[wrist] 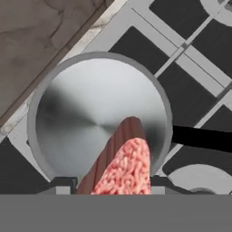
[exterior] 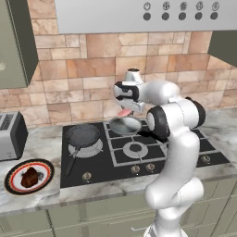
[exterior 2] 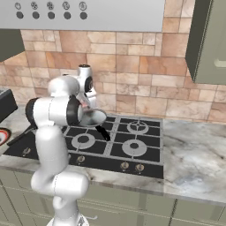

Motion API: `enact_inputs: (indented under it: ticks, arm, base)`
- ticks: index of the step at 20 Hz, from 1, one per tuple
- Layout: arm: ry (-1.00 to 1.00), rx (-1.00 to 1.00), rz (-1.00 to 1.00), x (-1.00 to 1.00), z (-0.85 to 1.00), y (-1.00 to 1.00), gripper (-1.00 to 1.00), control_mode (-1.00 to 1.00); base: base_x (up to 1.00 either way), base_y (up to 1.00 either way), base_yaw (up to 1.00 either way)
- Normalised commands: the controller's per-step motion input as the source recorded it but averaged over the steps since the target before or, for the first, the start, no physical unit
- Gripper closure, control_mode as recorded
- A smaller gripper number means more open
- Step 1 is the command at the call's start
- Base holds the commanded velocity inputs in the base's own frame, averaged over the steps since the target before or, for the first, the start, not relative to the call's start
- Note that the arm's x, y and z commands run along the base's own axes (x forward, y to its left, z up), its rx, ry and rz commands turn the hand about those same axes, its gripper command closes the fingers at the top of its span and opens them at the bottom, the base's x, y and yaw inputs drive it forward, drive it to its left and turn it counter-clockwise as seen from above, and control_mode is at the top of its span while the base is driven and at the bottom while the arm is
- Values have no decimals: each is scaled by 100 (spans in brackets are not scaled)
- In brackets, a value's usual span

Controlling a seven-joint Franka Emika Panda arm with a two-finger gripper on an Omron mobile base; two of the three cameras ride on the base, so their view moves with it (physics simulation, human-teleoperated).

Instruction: Place one of the steaks on the plate and the other in the bowl. Then place the bowl in the fridge.

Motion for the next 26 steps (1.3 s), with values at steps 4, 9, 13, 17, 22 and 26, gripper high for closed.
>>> enact_inputs:
  ticks: [4, 9, 13, 17, 22, 26]
  arm:
    - [-1, 9, 0, -63, 32, -5, 100, -100]
    - [0, 13, 0, -77, 47, -12, 100, -100]
    - [7, 13, -1, -35, 69, -19, 100, -100]
    - [15, 2, -8, -57, 69, -9, 100, -100]
    - [3, 0, -7, -50, 26, 0, 100, -100]
    - [0, 0, -2, -81, 16, -1, 100, -100]
  base:
    - [0, 0, 0]
    - [0, 0, 0]
    - [0, 0, 0]
    - [0, 0, 0]
    - [0, 0, 0]
    - [0, 0, 0]
